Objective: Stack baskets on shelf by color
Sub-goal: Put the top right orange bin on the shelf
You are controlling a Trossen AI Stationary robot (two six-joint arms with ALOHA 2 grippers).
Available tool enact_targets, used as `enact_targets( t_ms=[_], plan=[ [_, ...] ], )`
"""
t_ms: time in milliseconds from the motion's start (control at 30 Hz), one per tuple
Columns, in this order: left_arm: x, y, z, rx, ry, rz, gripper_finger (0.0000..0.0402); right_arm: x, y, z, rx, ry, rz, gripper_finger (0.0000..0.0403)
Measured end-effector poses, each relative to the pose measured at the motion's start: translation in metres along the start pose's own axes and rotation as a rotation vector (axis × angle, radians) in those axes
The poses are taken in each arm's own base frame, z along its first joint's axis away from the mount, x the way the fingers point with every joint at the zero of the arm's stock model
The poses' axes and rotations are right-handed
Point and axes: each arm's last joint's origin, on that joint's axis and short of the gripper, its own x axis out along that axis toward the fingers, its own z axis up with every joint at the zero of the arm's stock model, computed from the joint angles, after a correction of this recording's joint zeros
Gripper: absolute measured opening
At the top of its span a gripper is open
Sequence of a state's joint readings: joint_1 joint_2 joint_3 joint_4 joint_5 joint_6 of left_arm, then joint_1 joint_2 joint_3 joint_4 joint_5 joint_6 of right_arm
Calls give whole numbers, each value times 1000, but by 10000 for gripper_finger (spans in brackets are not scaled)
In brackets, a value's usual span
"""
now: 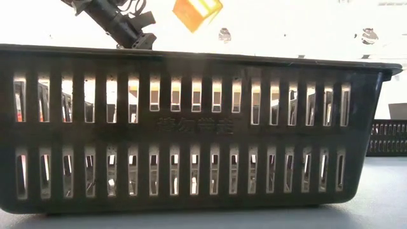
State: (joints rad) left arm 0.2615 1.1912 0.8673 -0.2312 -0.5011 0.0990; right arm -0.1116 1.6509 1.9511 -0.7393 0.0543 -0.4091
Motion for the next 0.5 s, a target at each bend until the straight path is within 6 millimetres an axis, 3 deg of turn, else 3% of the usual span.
enact_targets(
  t_ms=[133,233,500],
  plan=[
    [0,0,0,-1,-2,0,152,11,-19,-1,44,57,-24,0],
    [0,0,-1,4,8,-1,152,26,-27,-18,76,197,-29,0],
    [-6,3,-8,35,75,-8,152,62,-11,-58,129,362,34,0]
  ],
)
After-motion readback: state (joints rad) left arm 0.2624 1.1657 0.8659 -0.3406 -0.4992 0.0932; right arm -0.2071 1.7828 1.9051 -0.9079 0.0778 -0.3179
